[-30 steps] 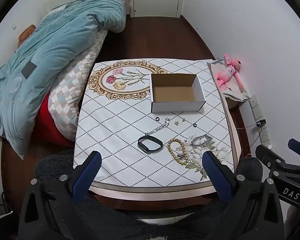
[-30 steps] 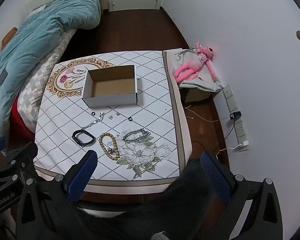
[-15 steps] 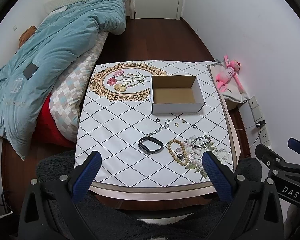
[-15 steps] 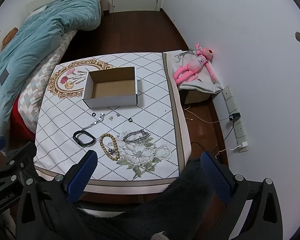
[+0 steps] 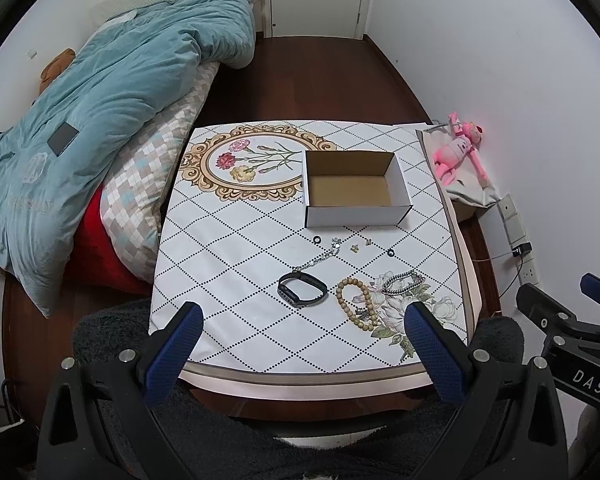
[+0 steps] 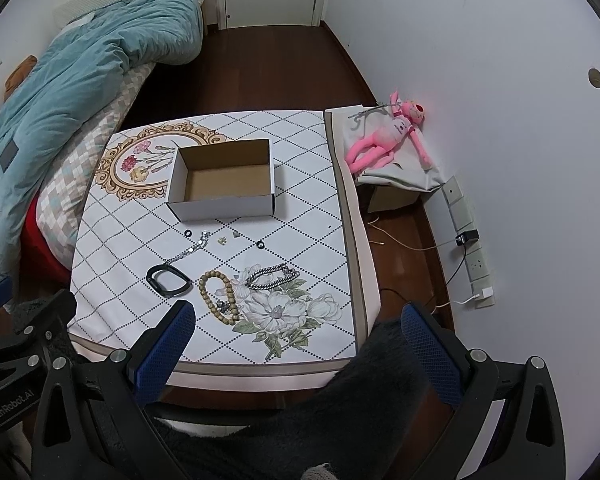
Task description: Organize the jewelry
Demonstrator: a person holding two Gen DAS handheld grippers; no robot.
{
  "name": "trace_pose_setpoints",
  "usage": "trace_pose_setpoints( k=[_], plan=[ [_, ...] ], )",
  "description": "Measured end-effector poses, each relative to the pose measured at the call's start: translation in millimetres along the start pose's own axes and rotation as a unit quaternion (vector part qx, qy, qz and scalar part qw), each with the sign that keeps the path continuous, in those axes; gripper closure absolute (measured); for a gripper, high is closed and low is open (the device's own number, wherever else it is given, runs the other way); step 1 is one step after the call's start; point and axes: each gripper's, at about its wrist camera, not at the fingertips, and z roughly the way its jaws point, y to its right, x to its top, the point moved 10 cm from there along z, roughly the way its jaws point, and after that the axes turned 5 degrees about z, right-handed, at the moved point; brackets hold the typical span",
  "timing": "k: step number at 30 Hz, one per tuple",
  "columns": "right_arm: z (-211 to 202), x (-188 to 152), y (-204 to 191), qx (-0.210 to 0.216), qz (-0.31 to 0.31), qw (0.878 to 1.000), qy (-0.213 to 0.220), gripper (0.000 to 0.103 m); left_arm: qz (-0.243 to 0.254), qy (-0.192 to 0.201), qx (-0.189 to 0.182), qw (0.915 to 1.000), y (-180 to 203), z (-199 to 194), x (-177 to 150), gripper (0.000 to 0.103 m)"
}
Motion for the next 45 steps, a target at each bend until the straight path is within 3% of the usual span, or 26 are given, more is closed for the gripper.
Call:
trace_pose_setpoints(
  k=[45],
  plan=[
    [-7.4, 3.3, 4.3, -0.001, -0.001, 1.000, 0.010, 0.000, -0.002, 0.013, -0.001, 0.9999, 1.2, -4.5, 0.9, 0.000]
  ],
)
